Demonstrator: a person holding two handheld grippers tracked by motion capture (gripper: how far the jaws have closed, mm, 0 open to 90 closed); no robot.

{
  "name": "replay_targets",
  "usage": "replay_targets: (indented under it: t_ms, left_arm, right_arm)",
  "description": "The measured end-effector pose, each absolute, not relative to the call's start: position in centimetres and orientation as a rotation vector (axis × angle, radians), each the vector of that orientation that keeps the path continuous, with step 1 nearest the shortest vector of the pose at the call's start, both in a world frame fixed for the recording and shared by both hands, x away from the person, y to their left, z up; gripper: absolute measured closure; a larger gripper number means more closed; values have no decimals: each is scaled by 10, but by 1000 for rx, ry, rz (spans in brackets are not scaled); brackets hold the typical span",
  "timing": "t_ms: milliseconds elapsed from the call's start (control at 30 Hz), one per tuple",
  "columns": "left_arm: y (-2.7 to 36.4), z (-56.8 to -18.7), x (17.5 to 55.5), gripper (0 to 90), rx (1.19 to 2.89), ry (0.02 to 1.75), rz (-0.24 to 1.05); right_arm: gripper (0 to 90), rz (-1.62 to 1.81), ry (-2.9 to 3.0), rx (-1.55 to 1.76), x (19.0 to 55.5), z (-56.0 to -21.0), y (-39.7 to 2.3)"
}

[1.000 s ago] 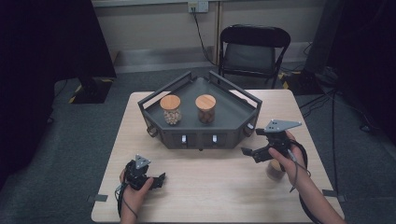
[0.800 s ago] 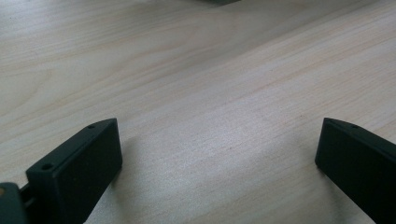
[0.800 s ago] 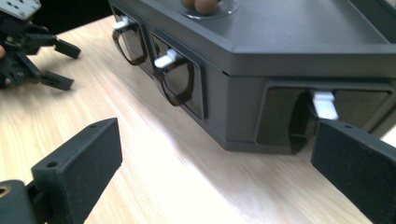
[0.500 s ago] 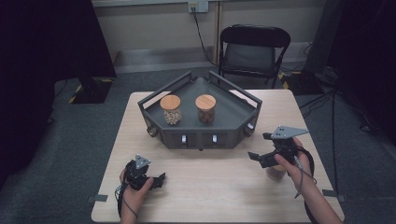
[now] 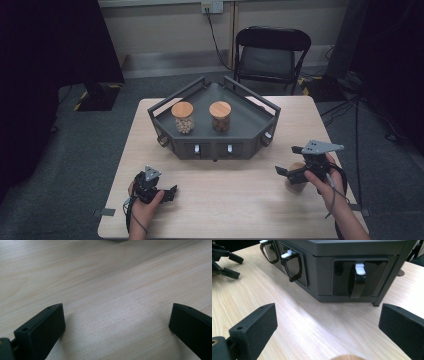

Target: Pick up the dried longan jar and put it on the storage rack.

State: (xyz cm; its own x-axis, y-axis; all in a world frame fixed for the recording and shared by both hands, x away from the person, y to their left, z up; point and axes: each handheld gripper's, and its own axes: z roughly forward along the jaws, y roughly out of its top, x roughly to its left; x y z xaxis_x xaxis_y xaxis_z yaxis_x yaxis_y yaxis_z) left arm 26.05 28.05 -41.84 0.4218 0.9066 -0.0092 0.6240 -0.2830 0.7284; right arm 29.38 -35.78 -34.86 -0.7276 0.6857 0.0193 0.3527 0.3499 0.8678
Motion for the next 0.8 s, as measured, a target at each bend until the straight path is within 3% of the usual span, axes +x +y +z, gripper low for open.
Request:
replay_targets:
  t_ms: [800]
  left_arm:
    - [281,-418,261,2,2015,1290,547]
  right_arm:
    - [9,1313,2209,941,265,-364,-385]
